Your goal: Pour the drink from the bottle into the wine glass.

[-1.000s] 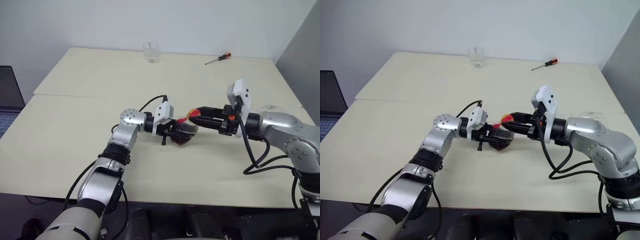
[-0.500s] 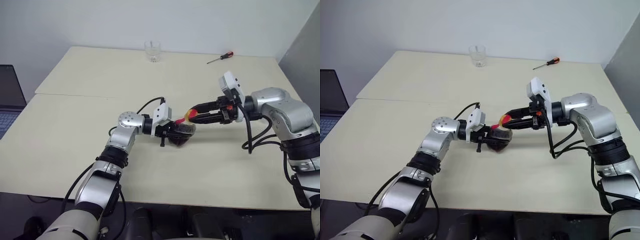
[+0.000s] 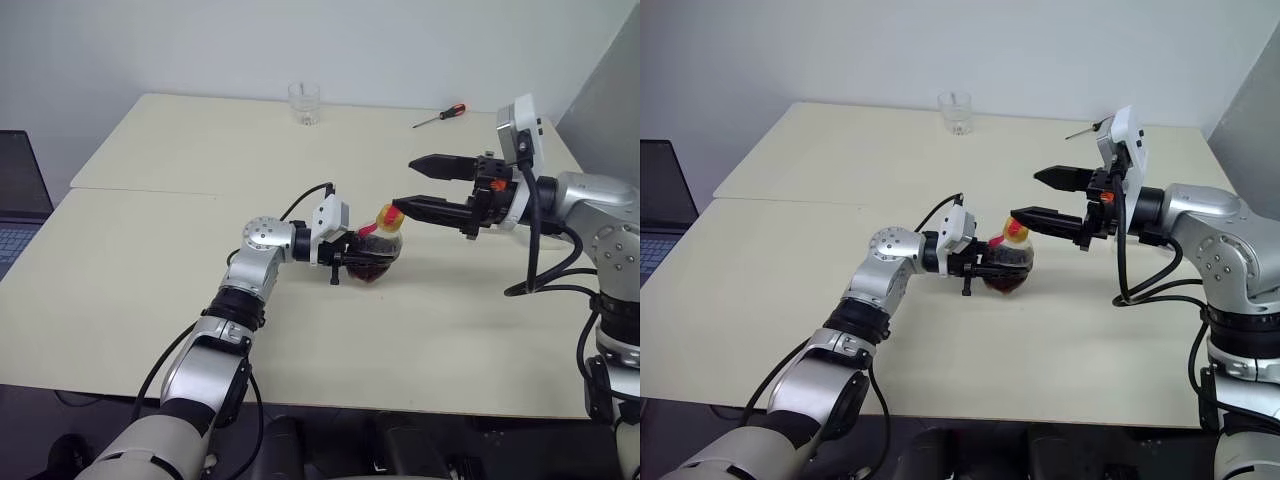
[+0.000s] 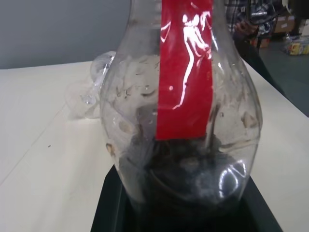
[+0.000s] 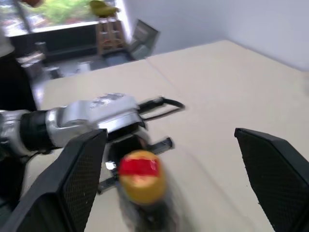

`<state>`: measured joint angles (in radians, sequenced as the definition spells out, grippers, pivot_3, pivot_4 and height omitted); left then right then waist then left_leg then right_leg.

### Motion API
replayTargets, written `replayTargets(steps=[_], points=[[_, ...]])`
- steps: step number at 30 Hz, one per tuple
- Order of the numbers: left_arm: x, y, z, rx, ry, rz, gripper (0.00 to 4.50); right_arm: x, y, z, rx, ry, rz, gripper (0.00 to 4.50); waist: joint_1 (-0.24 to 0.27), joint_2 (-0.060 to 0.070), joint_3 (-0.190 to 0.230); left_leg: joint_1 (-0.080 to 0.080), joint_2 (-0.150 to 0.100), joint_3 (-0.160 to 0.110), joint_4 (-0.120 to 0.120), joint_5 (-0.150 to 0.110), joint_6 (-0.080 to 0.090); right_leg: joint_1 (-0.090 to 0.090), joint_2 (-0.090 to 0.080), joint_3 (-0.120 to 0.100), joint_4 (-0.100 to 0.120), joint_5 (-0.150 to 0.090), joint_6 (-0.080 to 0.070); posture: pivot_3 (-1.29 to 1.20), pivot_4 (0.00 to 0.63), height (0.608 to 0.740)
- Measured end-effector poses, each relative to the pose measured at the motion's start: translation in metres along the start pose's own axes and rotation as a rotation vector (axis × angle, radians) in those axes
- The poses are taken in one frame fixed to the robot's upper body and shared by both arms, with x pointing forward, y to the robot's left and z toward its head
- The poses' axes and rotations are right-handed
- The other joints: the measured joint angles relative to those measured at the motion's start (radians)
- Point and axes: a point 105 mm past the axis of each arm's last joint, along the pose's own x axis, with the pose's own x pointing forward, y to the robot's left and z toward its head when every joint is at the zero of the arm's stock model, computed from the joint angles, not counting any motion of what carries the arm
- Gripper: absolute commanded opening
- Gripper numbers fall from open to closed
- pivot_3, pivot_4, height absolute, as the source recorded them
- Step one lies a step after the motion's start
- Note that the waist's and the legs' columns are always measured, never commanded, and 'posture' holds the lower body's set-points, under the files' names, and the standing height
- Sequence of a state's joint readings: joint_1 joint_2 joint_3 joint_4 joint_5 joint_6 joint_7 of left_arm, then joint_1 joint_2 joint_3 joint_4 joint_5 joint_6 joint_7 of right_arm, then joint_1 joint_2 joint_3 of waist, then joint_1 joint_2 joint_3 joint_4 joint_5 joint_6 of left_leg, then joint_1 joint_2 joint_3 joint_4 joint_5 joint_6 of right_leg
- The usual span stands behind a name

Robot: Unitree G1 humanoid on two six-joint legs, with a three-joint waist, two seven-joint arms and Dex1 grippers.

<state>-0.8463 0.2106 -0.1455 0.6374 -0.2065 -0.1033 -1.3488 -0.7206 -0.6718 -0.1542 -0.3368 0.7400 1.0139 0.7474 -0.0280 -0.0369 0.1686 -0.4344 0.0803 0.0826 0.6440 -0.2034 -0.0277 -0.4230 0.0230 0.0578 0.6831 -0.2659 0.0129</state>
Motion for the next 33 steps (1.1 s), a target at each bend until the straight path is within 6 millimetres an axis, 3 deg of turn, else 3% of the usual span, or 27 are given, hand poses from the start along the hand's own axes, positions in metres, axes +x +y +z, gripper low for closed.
replayTargets(steps=[6, 12, 18, 29, 33], points=[[0.011, 0.003, 0.004, -0.029, -0.082, 0.067, 0.9, -0.001, 0.026, -0.005, 0.019, 0.002, -0.196, 4.5, -0.006, 0.0, 0.0, 0.0, 0.0, -0.001, 0.0, 0.0, 0.0, 0.0, 0.0, 0.003, 0.001, -0.001, 0.001, 0.0, 0.15, 0.74], [0.02, 0.005, 0.006, -0.046, -0.137, 0.117, 0.9, 0.009, 0.039, 0.01, 0.032, -0.076, -0.34, 4.5, -0.004, 0.0, 0.0, 0.001, 0.0, -0.001, 0.0, 0.0, 0.0, 0.0, 0.0, 0.004, 0.004, -0.003, 0.004, 0.0, 0.15, 0.74], [0.022, 0.004, 0.001, -0.064, -0.143, 0.12, 0.9, 0.017, 0.04, -0.005, 0.137, -0.033, -0.432, 4.5, -0.005, 0.0, 0.0, 0.0, 0.0, -0.001, 0.0, 0.0, 0.0, -0.001, 0.0, 0.004, 0.004, -0.002, 0.004, 0.0, 0.15, 0.74], [0.025, 0.002, -0.002, -0.073, -0.141, 0.102, 0.9, 0.014, 0.034, -0.01, 0.162, -0.026, -0.515, 4.5, -0.005, 0.0, 0.0, 0.0, 0.0, -0.001, -0.001, 0.0, 0.0, -0.001, 0.0, 0.004, 0.003, -0.003, 0.004, 0.0, 0.15, 0.74], [0.023, 0.003, -0.002, -0.072, -0.138, 0.107, 0.9, 0.013, 0.034, -0.016, 0.175, -0.01, -0.521, 3.62, -0.006, 0.0, 0.0, 0.0, 0.0, -0.001, -0.001, 0.0, 0.0, -0.001, 0.0, 0.003, 0.003, -0.003, 0.004, 0.0, 0.15, 0.74]])
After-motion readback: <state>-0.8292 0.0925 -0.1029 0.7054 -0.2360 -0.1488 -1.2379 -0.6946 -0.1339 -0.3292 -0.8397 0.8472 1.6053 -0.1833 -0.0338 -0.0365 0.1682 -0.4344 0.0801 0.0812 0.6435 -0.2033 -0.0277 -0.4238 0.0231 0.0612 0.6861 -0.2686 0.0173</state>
